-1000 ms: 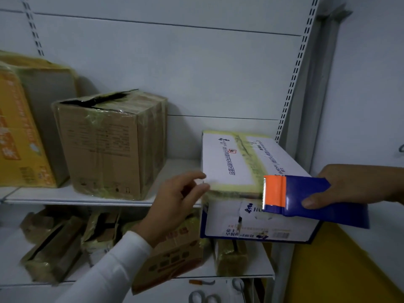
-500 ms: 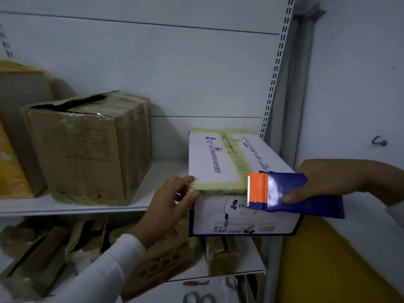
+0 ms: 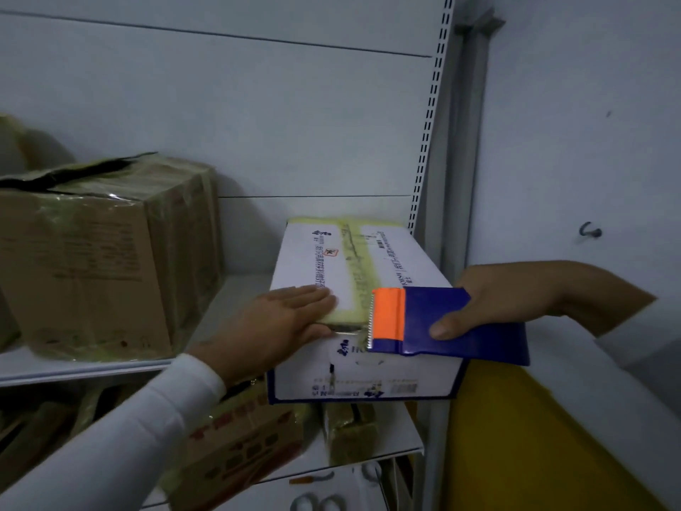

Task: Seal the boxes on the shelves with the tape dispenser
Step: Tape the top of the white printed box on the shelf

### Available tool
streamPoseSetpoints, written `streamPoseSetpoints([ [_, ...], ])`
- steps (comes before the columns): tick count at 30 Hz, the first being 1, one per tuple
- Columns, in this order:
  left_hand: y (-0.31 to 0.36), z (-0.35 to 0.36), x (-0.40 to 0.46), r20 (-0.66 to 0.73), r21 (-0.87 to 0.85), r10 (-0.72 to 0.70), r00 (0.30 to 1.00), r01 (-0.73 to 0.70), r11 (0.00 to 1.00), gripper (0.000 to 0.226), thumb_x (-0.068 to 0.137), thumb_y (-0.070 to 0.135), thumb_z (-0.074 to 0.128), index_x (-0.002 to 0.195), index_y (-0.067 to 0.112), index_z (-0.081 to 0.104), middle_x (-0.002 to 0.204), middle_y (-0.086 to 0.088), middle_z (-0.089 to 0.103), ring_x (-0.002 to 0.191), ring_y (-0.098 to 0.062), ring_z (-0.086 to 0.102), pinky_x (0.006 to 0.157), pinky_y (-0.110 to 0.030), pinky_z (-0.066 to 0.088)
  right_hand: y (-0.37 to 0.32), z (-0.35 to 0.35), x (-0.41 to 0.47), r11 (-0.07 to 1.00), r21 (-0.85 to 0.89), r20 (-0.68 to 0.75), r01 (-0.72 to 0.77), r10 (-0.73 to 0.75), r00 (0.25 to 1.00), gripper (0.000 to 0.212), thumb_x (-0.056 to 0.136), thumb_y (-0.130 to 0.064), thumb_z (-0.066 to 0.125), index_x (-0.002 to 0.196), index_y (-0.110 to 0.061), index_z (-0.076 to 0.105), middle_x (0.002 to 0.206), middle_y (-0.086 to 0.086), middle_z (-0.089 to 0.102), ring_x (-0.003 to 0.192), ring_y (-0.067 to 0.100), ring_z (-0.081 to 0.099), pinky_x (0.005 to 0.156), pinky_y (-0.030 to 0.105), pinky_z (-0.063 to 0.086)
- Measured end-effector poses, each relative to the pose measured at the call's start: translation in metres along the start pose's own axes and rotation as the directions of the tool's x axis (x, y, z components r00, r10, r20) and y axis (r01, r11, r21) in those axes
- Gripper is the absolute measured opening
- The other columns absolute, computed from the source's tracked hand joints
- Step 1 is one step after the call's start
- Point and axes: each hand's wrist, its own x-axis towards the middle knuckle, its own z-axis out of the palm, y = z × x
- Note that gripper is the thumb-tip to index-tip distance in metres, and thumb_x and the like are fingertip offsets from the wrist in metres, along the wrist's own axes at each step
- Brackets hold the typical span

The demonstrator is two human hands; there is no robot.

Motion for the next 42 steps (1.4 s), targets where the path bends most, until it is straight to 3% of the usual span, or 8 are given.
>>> streamPoseSetpoints([
  [5,-0.015,-0.006,-0.011,0.039,-0.045,0.001,0.999,0.001,0.999,0.069,0.090,0.064,0.021,0.144,0.026,0.038,0.149,0.007,0.037,0.139,-0.012,0.033,0.114,-0.025,0.019,-0.002,0.007,-0.004,0.998,-0.020,0.027,0.051,-0.050,0.998,0.054,0.062,-0.062,0.072,0.093,-0.018,0.073,0.092,-0.002,0.077,0.084,0.018,0.074,0.074,0.029,0.057],
  [8,-0.012,-0.009,-0.012,0.040,-0.050,0.021,0.999,-0.019,0.999,0.073,0.088,0.065,0.017,0.143,0.024,0.041,0.148,0.005,0.040,0.138,-0.013,0.036,0.115,-0.031,0.027,0.011,0.004,-0.011,1.000,-0.011,0.030,0.021,-0.020,0.999,0.030,0.067,-0.059,0.072,0.071,-0.029,0.073,0.081,-0.003,0.076,0.071,0.012,0.070,0.065,0.023,0.052],
  [11,-0.020,-0.014,-0.018,0.036,-0.062,0.041,0.998,-0.039,0.997,0.073,0.089,0.065,0.017,0.141,0.020,0.045,0.145,0.002,0.044,0.135,-0.017,0.041,0.114,-0.035,0.030,0.030,-0.006,-0.025,0.999,-0.004,-0.009,-0.032,0.032,0.999,0.033,0.070,-0.059,0.075,0.058,-0.029,0.068,0.072,-0.001,0.071,0.063,0.010,0.064,0.058,0.019,0.046],
  [19,-0.033,-0.026,-0.031,0.103,-0.047,0.001,0.995,0.004,0.999,0.077,0.087,0.075,0.018,0.141,0.027,0.045,0.146,0.008,0.043,0.134,-0.011,0.042,0.109,-0.037,0.040,0.066,0.007,-0.032,0.994,0.086,-0.039,-0.063,0.066,0.997,0.029,0.072,-0.048,0.074,0.066,-0.020,0.069,0.073,0.001,0.072,0.065,0.012,0.065,0.062,0.022,0.047],
  [22,-0.012,-0.034,-0.019,0.019,0.084,0.026,0.999,-0.028,0.996,0.081,0.084,0.080,0.023,0.133,0.023,0.054,0.134,0.001,0.058,0.117,-0.019,0.059,0.096,-0.037,0.050,0.065,0.010,-0.029,0.995,0.093,-0.044,-0.036,0.041,0.998,0.039,0.071,-0.051,0.074,0.072,-0.012,0.068,0.074,0.003,0.071,0.065,0.013,0.063,0.064,0.024,0.045],
  [27,0.059,-0.021,0.032,-0.016,0.105,0.215,0.977,-0.212,0.972,0.075,0.093,0.066,0.020,0.146,0.015,0.036,0.148,-0.004,0.042,0.131,-0.020,0.046,0.107,-0.031,0.035,0.056,0.013,-0.019,0.995,0.095,-0.043,0.011,-0.007,0.999,0.030,0.071,-0.049,0.071,0.061,-0.022,0.063,0.062,-0.008,0.066,0.056,0.005,0.059,0.059,0.019,0.044],
  [35,0.058,0.006,0.034,0.114,0.023,0.228,0.967,-0.232,0.972,0.080,0.088,0.065,0.000,0.148,0.022,0.030,0.154,0.001,0.032,0.139,-0.015,0.035,0.112,-0.029,0.028,0.092,0.008,-0.042,0.993,0.076,-0.014,-0.088,0.089,0.996,0.028,0.075,-0.049,0.072,0.080,-0.021,0.070,0.080,-0.004,0.074,0.072,0.011,0.069,0.068,0.025,0.052],
  [42,0.055,0.004,0.037,0.122,0.006,0.221,0.968,-0.223,0.975,0.073,0.092,0.064,0.005,0.147,0.025,0.032,0.152,0.005,0.034,0.136,-0.014,0.039,0.109,-0.028,0.032,0.126,0.001,-0.075,0.981,0.124,-0.063,-0.146,0.155,0.986,0.026,0.071,-0.058,0.075,0.061,-0.034,0.071,0.069,-0.006,0.071,0.061,0.006,0.065,0.059,0.018,0.047],
])
